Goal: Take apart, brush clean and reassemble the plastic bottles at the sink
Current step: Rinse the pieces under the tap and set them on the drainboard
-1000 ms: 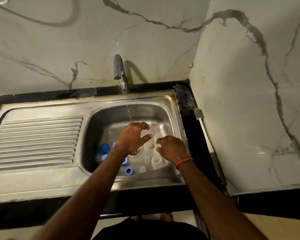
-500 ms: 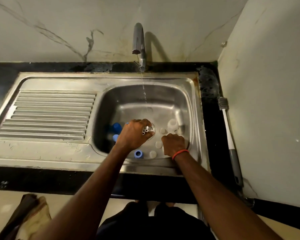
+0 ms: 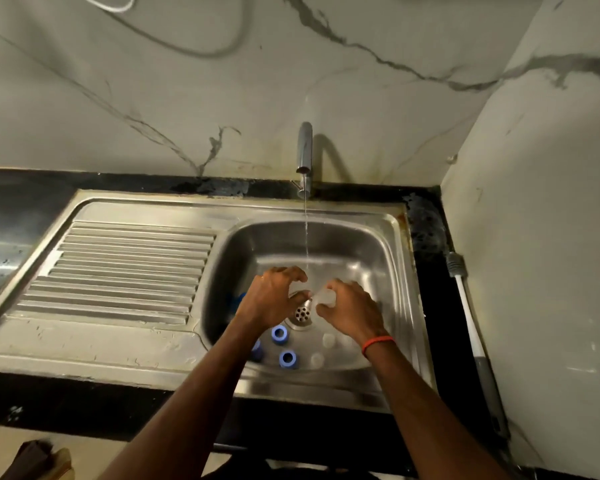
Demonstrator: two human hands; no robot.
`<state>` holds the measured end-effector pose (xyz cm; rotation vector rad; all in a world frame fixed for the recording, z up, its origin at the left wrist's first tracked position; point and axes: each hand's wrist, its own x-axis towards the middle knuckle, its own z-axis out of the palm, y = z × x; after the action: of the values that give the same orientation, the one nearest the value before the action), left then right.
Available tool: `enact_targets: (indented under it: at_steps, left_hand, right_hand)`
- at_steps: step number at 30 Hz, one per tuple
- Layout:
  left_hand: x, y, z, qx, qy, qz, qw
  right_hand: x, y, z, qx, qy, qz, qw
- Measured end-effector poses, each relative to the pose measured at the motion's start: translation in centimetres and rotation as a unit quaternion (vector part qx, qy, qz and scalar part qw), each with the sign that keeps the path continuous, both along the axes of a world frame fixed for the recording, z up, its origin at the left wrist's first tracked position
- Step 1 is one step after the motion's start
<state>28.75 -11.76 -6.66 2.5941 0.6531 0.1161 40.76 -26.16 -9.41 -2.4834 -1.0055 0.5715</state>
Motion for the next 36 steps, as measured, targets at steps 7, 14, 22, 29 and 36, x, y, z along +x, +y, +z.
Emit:
enact_targets:
  at_steps: [7,14,22,29,36]
  left_hand:
    - [1.0,4.3,2.9,0.027,-0.042,-0.039,0.998]
    - [1.5,8.8,3.0,0.028,-0.056,-0.056,0.996]
    - [6.6,11.9,3.9,0.062,-0.028,-0.044,0.997]
    - [11.5,14.4,2.8,0.118,0.114,-0.065,0.984]
    - [12.1,14.4,0.6,0.121,0.157,-0.041,0.979]
  right_hand:
    - [0.9,4.9,4.5,0.127,-0.022,-0.054,0.99]
    - [0.8,8.9,6.3,0.156,-0.058,-0.11,0.98]
    - [3.2,11.3,6.9,0.092,-0.079,-0.138,0.983]
    - [6.0,12.7,5.8,0.111,-0.05,-0.132,0.984]
    - [6.7,12.8,4.3,0.127,-0.022,-0.112,0.985]
